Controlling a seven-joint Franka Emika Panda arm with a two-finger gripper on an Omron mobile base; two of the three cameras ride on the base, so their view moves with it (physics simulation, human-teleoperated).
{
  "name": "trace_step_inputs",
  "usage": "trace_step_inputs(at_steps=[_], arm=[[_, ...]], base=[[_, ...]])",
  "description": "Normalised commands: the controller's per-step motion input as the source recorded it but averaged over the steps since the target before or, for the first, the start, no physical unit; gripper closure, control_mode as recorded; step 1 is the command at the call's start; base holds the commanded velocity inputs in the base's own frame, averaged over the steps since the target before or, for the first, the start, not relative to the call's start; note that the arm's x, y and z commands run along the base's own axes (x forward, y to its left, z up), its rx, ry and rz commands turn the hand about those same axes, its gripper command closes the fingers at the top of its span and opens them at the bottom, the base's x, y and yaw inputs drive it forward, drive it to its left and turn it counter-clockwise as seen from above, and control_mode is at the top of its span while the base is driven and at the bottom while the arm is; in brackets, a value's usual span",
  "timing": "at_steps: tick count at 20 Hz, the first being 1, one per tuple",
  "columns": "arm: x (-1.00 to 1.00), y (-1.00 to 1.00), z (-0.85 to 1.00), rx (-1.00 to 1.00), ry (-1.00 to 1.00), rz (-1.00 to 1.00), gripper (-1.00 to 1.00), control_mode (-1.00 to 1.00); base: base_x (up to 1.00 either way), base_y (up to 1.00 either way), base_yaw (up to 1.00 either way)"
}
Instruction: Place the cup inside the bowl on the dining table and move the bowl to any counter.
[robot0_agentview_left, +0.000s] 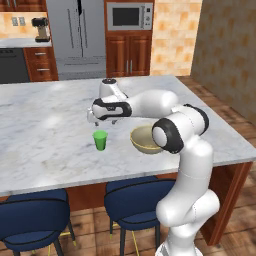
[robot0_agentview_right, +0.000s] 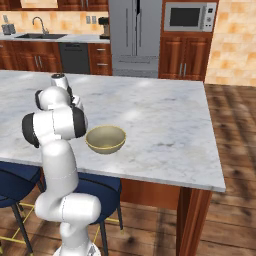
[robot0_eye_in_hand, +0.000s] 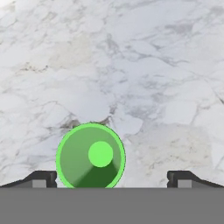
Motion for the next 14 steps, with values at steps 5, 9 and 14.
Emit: trace_step_inputs(at_steps=[5, 9, 14], arm=[[0.0, -0.03, -0.06, 0.0, 0.0, 0.0, -1.0, -1.0], [0.0, 0.0, -0.06, 0.0, 0.0, 0.0, -1.0, -1.0], [0.0, 0.0, -0.06, 0.0, 0.0, 0.0, -1.0, -1.0]], base=[[0.0, 0.0, 0.0], [0.0, 0.0, 0.0], [0.0, 0.0, 0.0]])
